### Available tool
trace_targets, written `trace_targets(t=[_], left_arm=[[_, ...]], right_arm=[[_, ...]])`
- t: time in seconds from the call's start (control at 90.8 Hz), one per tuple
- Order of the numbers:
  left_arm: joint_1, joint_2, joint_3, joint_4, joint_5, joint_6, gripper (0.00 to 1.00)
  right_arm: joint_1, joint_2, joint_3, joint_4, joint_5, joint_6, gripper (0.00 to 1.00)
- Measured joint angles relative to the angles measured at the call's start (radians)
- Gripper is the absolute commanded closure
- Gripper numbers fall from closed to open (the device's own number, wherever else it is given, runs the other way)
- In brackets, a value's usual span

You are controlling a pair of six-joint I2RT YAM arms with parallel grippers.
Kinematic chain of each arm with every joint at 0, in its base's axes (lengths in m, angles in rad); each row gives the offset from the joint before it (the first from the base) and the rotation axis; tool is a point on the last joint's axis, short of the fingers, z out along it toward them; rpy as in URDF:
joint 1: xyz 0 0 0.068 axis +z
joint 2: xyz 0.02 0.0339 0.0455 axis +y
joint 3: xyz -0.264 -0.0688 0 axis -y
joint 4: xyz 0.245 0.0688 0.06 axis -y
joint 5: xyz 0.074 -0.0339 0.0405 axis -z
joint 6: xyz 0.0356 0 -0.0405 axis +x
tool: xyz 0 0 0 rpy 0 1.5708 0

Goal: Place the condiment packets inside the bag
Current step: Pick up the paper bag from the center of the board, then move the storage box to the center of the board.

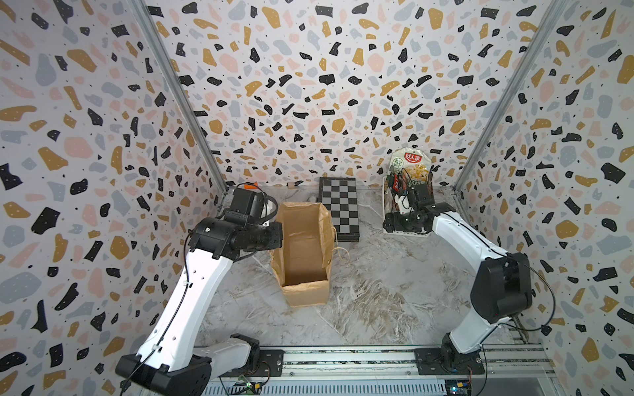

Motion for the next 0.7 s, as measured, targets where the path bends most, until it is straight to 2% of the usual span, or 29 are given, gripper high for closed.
trace_targets(t=[0.209,0.429,0.595,0.705], left_arm=[[0.0,-0.071,-0.003,-0.056,-0.027,0.019,1.0],[0.0,-0.113,-0.007,-0.08,-0.03,0.023,1.0],[0.0,-0.125,-0.027,-0.083,-0.03,0.027,1.0],[0.0,-0.125,-0.034,-0.082,-0.03,0.033,1.0]], right_arm=[[0.011,0.197,0.151,-0.002,-0.024,-0.047,0.16],[0.012,0.294,0.267,-0.014,-0.037,-0.097,0.15],[0.011,0.319,0.266,-0.03,-0.082,-0.13,0.16],[0.01,0.283,0.208,-0.009,-0.089,-0.152,0.16]])
